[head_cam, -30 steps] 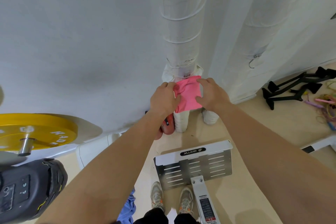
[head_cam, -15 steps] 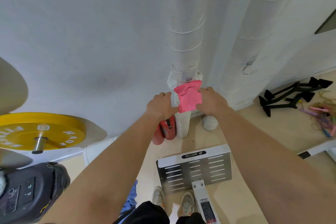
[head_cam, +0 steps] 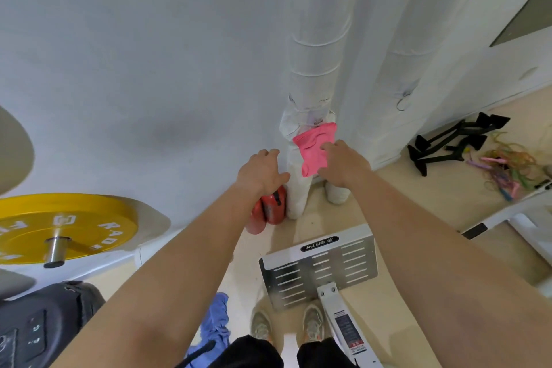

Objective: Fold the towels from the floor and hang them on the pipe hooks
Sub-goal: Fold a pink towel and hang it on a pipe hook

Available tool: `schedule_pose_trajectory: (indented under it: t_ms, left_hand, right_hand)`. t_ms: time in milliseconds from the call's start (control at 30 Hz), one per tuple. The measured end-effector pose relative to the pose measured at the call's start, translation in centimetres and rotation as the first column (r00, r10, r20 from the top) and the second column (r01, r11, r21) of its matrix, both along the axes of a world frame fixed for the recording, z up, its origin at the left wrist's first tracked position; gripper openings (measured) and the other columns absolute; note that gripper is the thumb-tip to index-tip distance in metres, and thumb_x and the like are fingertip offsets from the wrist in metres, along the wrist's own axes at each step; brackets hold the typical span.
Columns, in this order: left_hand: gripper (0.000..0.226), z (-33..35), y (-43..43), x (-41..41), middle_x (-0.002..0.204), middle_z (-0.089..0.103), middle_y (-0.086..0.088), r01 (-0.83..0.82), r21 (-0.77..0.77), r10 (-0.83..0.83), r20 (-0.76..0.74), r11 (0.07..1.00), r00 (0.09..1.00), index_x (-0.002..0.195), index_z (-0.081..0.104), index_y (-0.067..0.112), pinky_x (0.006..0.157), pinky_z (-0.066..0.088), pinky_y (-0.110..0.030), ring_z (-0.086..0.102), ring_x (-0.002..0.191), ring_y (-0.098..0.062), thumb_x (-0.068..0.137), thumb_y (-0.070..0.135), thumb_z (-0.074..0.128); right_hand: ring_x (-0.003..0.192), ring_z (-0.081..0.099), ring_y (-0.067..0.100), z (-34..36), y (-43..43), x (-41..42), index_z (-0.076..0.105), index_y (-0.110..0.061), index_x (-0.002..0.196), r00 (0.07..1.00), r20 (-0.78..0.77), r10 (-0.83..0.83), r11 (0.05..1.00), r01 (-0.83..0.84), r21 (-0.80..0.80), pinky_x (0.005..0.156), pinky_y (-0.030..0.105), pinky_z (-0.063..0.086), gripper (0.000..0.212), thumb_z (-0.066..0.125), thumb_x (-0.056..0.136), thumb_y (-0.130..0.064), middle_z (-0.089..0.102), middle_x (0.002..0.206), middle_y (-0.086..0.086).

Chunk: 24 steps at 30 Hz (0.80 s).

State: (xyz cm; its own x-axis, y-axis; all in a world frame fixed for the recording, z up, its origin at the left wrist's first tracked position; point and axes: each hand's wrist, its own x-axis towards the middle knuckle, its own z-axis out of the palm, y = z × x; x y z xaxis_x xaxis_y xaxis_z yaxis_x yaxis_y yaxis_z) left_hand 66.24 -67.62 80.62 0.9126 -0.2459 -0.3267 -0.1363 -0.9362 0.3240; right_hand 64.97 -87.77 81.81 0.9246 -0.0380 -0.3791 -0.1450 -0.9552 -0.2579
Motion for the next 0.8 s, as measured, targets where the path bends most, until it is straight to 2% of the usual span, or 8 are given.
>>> schedule_pose_trajectory:
  t_ms: [100, 233, 333, 500, 600, 700, 800]
  left_hand:
    - [0.070, -0.1, 2.0, -0.8, 0.144, 0.044, -0.009, 0.032, 0.003, -0.032, -0.003, 0.999, 0.999, 0.150, 0.032, 0.018, 0.099, 0.047, -0.047, 0.044, 0.130, -0.030, 0.092, 0.046, 0.057]
    - [0.066, 0.0, 5.0, -2.8, 0.139, 0.046, -0.009, -0.011, -0.015, 0.011, 0.001, 1.000, 1.000, 0.146, 0.037, 0.017, 0.097, 0.047, -0.047, 0.046, 0.129, -0.030, 0.091, 0.046, 0.057]
    - [0.064, 0.1, 7.4, -4.7, 0.140, 0.046, -0.008, -0.061, -0.014, 0.061, 0.004, 0.998, 0.998, 0.146, 0.037, 0.017, 0.097, 0.046, -0.046, 0.045, 0.129, -0.030, 0.092, 0.045, 0.057]
    - [0.067, -0.3, 11.2, -8.8, 0.144, 0.045, -0.009, -0.196, 0.011, 0.196, 0.011, 0.981, 0.981, 0.150, 0.034, 0.017, 0.099, 0.044, -0.046, 0.045, 0.131, -0.030, 0.093, 0.047, 0.054]
    - [0.066, -1.2, 12.6, -12.4, 0.144, 0.045, -0.010, -0.270, 0.028, 0.271, -0.043, 0.962, 0.962, 0.149, 0.036, 0.016, 0.101, 0.045, -0.046, 0.046, 0.130, -0.031, 0.094, 0.046, 0.055]
    - [0.067, -2.2, 14.0, -16.0, 0.147, 0.045, -0.010, -0.318, 0.044, 0.320, -0.085, 0.947, 0.943, 0.149, 0.035, 0.017, 0.102, 0.045, -0.044, 0.048, 0.129, -0.031, 0.094, 0.044, 0.059]
    - [0.062, -2.7, 15.9, -18.6, 0.144, 0.046, -0.011, -0.364, 0.055, 0.368, -0.085, 0.930, 0.926, 0.148, 0.037, 0.015, 0.102, 0.044, -0.043, 0.049, 0.129, -0.031, 0.095, 0.041, 0.058]
  right_hand:
    - [0.111, 0.057, 0.035, -0.1, 2.3, -1.2, 0.043, -0.021, 0.137, 1.000, -0.007, -0.014, 1.000, 0.014, 0.005, 0.089, 0.047, 0.051, 0.053, 0.057, 0.088, -0.037, 0.045, 0.130, 0.009]
    - [0.120, 0.053, 0.033, 0.0, 5.8, -2.6, 0.035, -0.025, 0.149, 0.998, -0.041, 0.041, 0.999, -0.042, -0.009, 0.094, 0.049, 0.050, 0.066, 0.062, 0.089, -0.033, 0.039, 0.145, 0.006]
    - [0.124, 0.052, 0.030, 0.1, 8.7, -2.9, 0.034, -0.025, 0.150, 0.996, -0.007, 0.085, 0.996, -0.085, 0.003, 0.096, 0.046, 0.049, 0.066, 0.062, 0.091, -0.033, 0.036, 0.149, 0.005]
    - [0.123, 0.052, 0.034, -0.4, 13.0, -4.1, 0.037, -0.022, 0.148, 0.973, 0.021, 0.232, 0.971, -0.232, 0.048, 0.101, 0.046, 0.046, 0.067, 0.064, 0.088, -0.034, 0.039, 0.142, 0.010]
    - [0.122, 0.053, 0.035, -1.6, 15.2, -6.4, 0.042, -0.020, 0.145, 0.954, 0.017, 0.301, 0.950, -0.301, 0.087, 0.101, 0.045, 0.047, 0.061, 0.062, 0.088, -0.033, 0.043, 0.137, 0.011]
    - [0.114, 0.055, 0.031, -3.0, 17.4, -9.1, 0.049, -0.020, 0.133, 0.923, -0.001, 0.386, 0.917, -0.383, 0.107, 0.094, 0.043, 0.050, 0.048, 0.060, 0.088, -0.030, 0.048, 0.131, 0.008]
    - [0.114, 0.056, 0.031, -3.9, 19.5, -11.5, 0.048, -0.019, 0.135, 0.901, -0.006, 0.434, 0.895, -0.431, 0.115, 0.091, 0.042, 0.051, 0.049, 0.060, 0.088, -0.027, 0.049, 0.131, 0.008]
